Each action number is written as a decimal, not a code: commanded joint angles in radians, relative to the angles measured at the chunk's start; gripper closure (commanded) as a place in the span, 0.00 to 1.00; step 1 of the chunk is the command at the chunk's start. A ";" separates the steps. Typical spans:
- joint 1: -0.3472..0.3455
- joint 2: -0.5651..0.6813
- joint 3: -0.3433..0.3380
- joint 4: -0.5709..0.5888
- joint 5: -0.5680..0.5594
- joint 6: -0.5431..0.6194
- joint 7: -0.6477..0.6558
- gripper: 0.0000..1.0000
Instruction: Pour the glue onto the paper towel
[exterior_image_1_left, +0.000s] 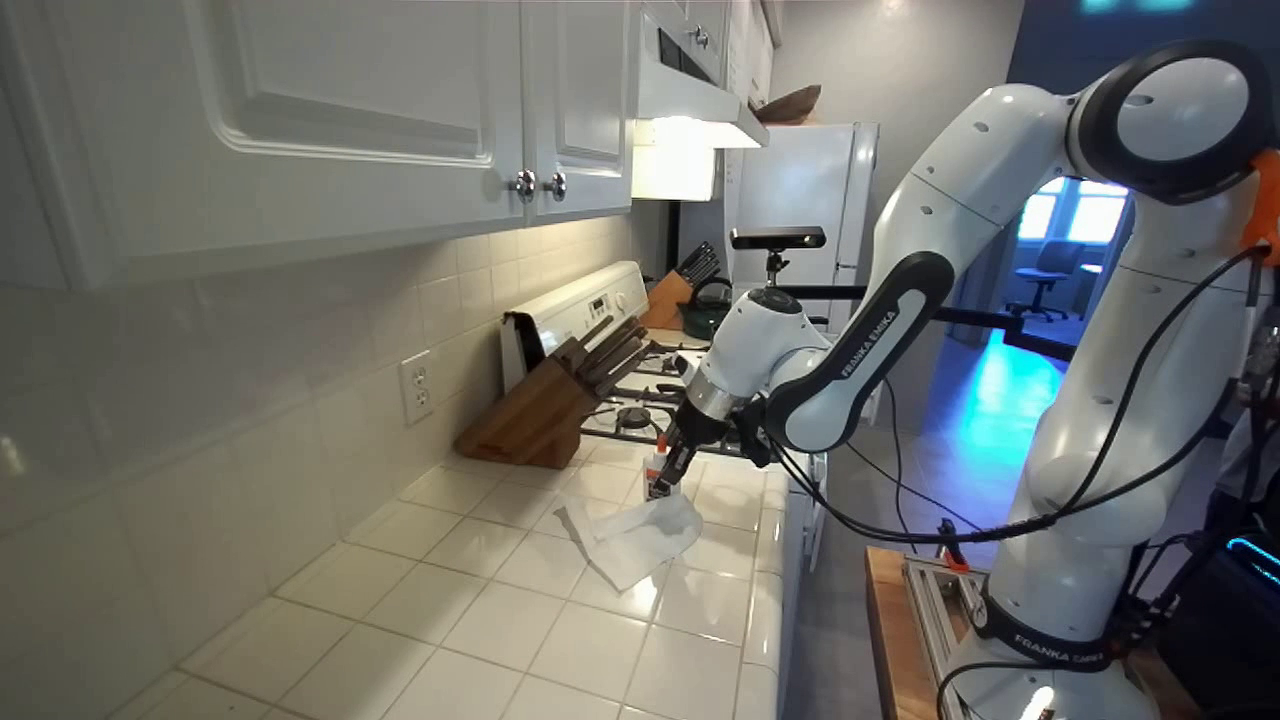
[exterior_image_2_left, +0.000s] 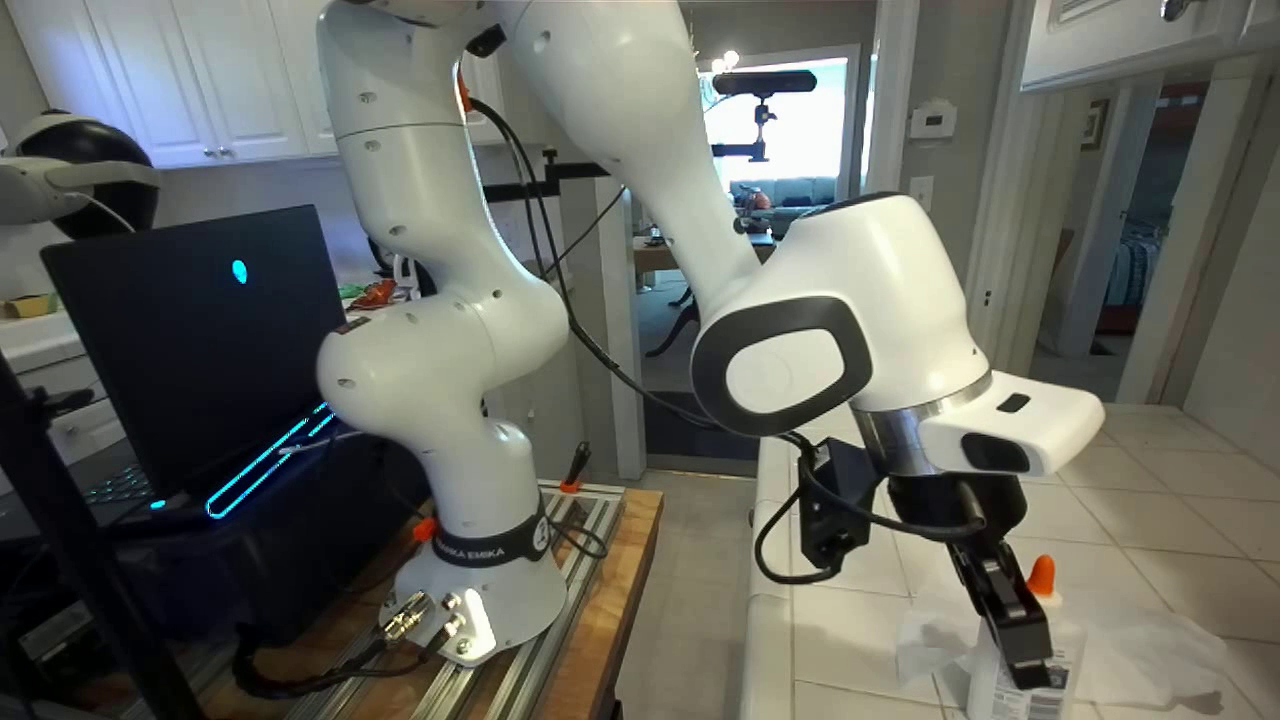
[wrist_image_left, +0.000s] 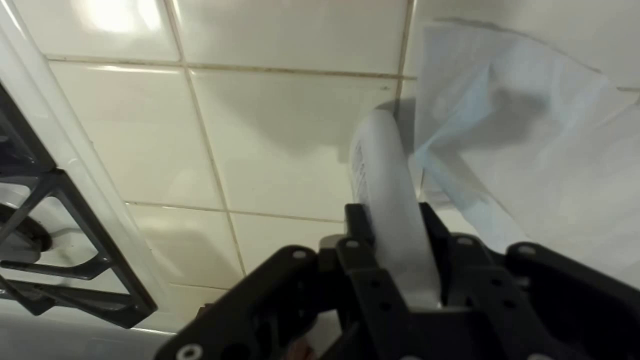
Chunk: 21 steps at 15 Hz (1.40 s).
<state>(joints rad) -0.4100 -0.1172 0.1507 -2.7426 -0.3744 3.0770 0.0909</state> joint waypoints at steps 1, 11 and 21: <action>-0.031 0.004 0.022 0.013 -0.037 -0.001 0.042 0.94; -0.019 -0.099 0.065 0.062 -0.084 -0.227 -0.020 0.94; 0.255 -0.124 -0.118 0.188 -0.048 -0.625 -0.343 0.94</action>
<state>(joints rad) -0.2204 -0.2222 0.0832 -2.5892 -0.4346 2.5533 -0.1434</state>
